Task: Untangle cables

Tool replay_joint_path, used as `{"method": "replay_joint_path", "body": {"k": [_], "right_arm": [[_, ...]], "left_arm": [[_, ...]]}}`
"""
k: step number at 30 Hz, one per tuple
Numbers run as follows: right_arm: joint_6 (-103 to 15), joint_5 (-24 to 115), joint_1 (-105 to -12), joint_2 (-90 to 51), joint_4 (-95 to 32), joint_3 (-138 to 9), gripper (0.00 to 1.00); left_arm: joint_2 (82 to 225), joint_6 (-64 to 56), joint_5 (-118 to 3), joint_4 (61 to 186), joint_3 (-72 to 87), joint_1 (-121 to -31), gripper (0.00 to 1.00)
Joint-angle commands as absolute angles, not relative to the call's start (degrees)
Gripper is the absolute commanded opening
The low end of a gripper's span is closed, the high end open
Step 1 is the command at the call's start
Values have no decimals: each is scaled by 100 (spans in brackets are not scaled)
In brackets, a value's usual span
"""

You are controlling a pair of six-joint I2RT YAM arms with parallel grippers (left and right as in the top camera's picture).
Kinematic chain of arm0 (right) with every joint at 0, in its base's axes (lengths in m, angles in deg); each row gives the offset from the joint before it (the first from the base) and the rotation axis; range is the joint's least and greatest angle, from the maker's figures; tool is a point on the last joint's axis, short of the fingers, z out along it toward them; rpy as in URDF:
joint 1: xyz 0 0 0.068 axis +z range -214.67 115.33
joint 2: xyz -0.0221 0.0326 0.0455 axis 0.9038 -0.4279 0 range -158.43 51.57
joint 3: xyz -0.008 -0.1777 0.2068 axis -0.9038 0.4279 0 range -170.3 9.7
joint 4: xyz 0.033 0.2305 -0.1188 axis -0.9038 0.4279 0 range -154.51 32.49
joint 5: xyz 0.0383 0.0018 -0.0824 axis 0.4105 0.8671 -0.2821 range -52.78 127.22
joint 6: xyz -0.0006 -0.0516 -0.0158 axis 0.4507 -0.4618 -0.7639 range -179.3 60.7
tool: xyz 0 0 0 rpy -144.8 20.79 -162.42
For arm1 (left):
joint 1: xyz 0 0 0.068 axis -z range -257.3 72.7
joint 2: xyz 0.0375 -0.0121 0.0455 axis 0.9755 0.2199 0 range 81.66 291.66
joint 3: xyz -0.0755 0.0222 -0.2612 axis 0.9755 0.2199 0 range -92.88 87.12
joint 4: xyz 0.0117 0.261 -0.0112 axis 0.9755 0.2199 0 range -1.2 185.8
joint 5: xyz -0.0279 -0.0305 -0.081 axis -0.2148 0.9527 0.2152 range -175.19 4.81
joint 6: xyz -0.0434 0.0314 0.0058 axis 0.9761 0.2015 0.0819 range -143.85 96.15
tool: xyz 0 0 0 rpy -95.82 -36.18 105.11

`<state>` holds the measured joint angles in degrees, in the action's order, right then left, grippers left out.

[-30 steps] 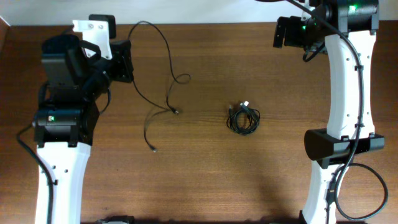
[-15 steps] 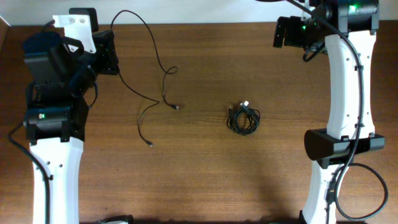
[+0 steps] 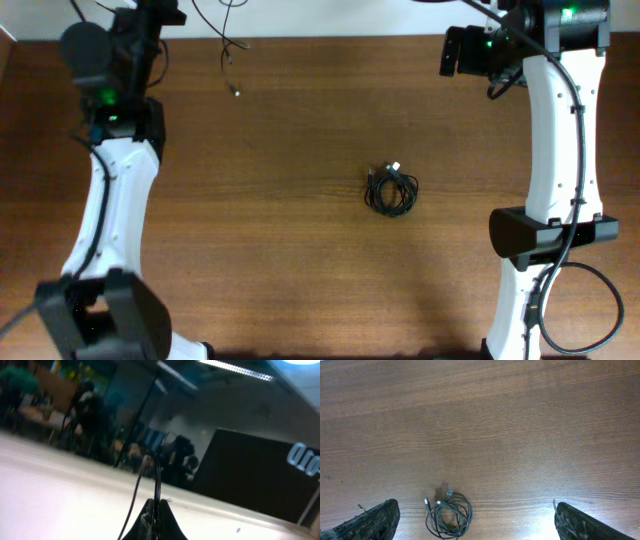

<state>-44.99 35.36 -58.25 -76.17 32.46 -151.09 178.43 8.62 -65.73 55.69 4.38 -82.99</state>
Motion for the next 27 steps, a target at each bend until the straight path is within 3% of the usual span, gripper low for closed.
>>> {"method": "replay_joint_path", "body": {"k": [1, 4, 6, 10, 11, 12, 13, 14, 21, 24, 27], "right_arm": [[-4538, 3547, -5832, -7630, 3261, -15096, 99], [-4538, 3549, -5832, -7630, 3261, -15096, 99], [-4538, 3547, -5832, -7632, 3263, -15096, 99], [-4538, 3549, -5832, -7630, 3261, -15096, 98], [-4538, 3547, -5832, -7632, 3261, -15096, 99], [-4538, 3549, -5832, -7630, 3261, -15096, 99], [-4538, 3549, -5832, -7632, 3261, -15096, 99], [-4538, 3547, -5832, -7630, 3261, -15096, 99], [-4538, 3549, -5832, -7632, 3261, -15096, 98], [-4538, 3549, -5832, -7632, 3263, -15096, 98], [-4538, 3549, -5832, -7632, 3261, -15096, 99]], "left_arm": [[18350, 1148, -6898, 5939, 401, -8354, 0], [18783, 523, -6918, 6433, 401, -8544, 0], [18986, -220, -7624, 6831, 401, -8804, 0], [19202, -1208, -8341, 7019, 401, -9846, 0], [19425, -1591, -8778, 7145, 401, -10238, 14], [19683, -1925, -9150, 7515, 401, -10572, 64], [19821, -1986, -9261, 7722, 401, -10747, 87], [19948, -1986, -9252, 7939, 401, -10924, 99], [19764, -2113, -9198, 8286, 379, -11217, 99], [19228, -2063, -7359, 8291, 379, -10981, 99], [18501, -662, -6310, 9152, 379, -10299, 99]]}}
